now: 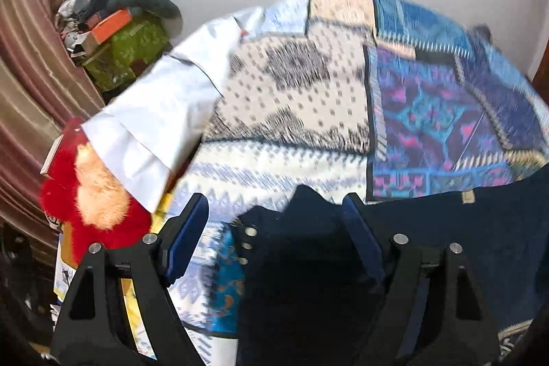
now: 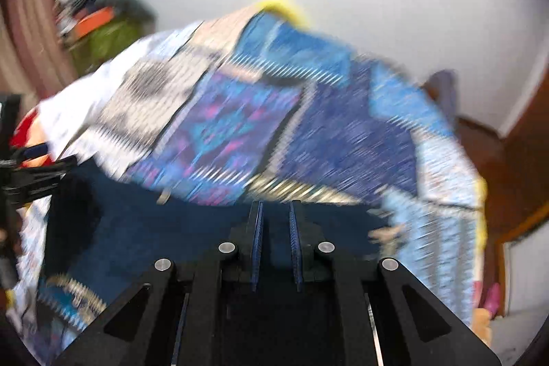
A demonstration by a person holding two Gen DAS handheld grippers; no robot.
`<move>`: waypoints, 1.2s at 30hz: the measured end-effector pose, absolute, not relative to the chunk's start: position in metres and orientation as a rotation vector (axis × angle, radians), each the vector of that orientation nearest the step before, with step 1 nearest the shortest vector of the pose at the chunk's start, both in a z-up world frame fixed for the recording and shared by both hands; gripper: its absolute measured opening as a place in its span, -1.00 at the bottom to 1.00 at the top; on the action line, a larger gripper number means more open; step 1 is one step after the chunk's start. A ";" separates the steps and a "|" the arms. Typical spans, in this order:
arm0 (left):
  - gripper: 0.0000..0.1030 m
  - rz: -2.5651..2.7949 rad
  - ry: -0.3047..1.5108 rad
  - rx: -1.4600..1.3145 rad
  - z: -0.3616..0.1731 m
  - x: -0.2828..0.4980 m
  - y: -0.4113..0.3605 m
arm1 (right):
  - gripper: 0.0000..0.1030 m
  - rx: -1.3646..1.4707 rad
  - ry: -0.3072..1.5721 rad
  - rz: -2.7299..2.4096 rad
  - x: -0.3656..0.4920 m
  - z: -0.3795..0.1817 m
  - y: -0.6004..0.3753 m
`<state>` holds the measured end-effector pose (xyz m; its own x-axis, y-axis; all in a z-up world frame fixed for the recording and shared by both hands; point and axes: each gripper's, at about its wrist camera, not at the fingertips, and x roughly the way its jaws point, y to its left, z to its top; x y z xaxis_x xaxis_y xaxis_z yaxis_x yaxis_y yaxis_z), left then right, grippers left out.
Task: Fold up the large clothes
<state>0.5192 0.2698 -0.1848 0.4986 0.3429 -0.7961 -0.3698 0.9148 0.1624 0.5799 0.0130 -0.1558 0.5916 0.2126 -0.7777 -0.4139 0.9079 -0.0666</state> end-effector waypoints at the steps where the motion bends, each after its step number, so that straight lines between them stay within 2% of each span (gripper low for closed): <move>1: 0.56 0.422 0.941 -0.036 -0.179 0.513 0.270 | -0.80 -0.252 0.840 0.357 0.578 -0.150 0.010; 8: 0.60 0.228 0.970 -0.008 -0.186 0.468 0.226 | -0.80 -0.218 0.923 0.571 0.532 -0.146 0.009; 12: 0.62 0.119 1.029 -0.024 -0.219 0.452 0.190 | -0.80 -0.422 0.963 0.624 0.482 -0.184 0.037; 15: 0.63 0.094 1.091 0.000 -0.253 0.448 0.166 | -0.80 -0.623 0.995 0.544 0.456 -0.233 0.054; 17: 0.65 0.125 1.107 0.022 -0.276 0.447 0.157 | -0.80 -0.699 0.956 0.493 0.448 -0.251 0.055; 18: 0.68 0.136 1.100 0.024 -0.281 0.446 0.156 | -0.80 -0.715 0.922 0.482 0.444 -0.255 0.054; 20: 0.87 0.162 1.084 0.016 -0.286 0.446 0.157 | -0.80 -0.732 0.890 0.460 0.438 -0.256 0.050; 36: 0.87 0.301 1.106 0.082 -0.288 0.416 0.207 | -0.80 -0.688 0.922 0.380 0.444 -0.243 -0.025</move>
